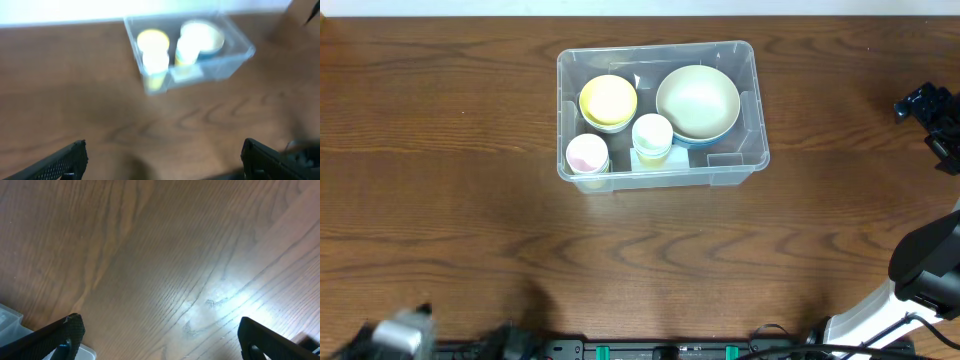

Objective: Pack container

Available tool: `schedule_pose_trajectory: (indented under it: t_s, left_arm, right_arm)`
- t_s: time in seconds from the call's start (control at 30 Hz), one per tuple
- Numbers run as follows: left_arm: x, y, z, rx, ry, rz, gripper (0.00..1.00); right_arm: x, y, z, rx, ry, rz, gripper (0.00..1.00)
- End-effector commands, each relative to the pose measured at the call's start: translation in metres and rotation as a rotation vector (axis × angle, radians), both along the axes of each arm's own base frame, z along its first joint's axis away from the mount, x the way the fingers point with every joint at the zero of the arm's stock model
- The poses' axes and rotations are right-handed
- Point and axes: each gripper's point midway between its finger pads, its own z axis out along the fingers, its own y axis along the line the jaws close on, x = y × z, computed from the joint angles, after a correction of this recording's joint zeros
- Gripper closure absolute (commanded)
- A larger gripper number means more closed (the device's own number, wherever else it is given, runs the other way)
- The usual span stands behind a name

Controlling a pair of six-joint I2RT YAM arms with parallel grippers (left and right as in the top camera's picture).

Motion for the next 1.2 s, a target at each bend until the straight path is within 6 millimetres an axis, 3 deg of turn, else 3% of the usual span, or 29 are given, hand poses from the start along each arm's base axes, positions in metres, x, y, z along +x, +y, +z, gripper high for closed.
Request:
schedule_pose_trajectory:
  t_s: [0.0,0.13,0.27,0.43,0.53,0.63,0.8,0.93,1.17]
  left_arm:
    - [-0.008,0.008,0.003,-0.042,-0.083,0.065,0.02]
    - [-0.007,0.013,0.004,-0.049,-0.218,0.173,0.02]
    - [0.013,0.015,0.006,-0.046,-0.348,0.246,0.02]
    - [0.064,0.011,0.013,-0.082,-0.529,0.267,0.02]
    - [0.101,0.007,0.005,-0.099,-0.596,0.266,0.02]
    - [0.136,0.003,-0.019,-0.108,-0.629,0.266,0.02]
    - [0.173,-0.004,-0.089,-0.094,-0.556,0.249,0.02]
    - [0.182,-0.008,-0.130,-0.088,-0.510,0.229,0.02]
    - [0.186,-0.009,-0.174,-0.076,-0.453,0.226,0.02]
  right_arm:
    - [-0.001,0.000,0.001,-0.005,-0.001,-0.015,0.01]
    - [-0.001,0.000,0.001,-0.005,-0.001,-0.015,0.01]
    - [-0.001,0.000,0.001,-0.005,-0.001,-0.015,0.01]
    - [-0.001,0.000,0.001,-0.005,-0.001,-0.015,0.01]
    - [-0.001,0.000,0.001,-0.005,-0.001,-0.015,0.01]
    - [-0.001,0.000,0.001,-0.005,-0.001,-0.015,0.01]
    - [-0.001,0.000,0.001,-0.005,-0.001,-0.015,0.01]
    - [-0.001,0.000,0.001,-0.005,-0.001,-0.015,0.01]
    - [-0.001,0.000,0.001,-0.005,-0.001,-0.015,0.01]
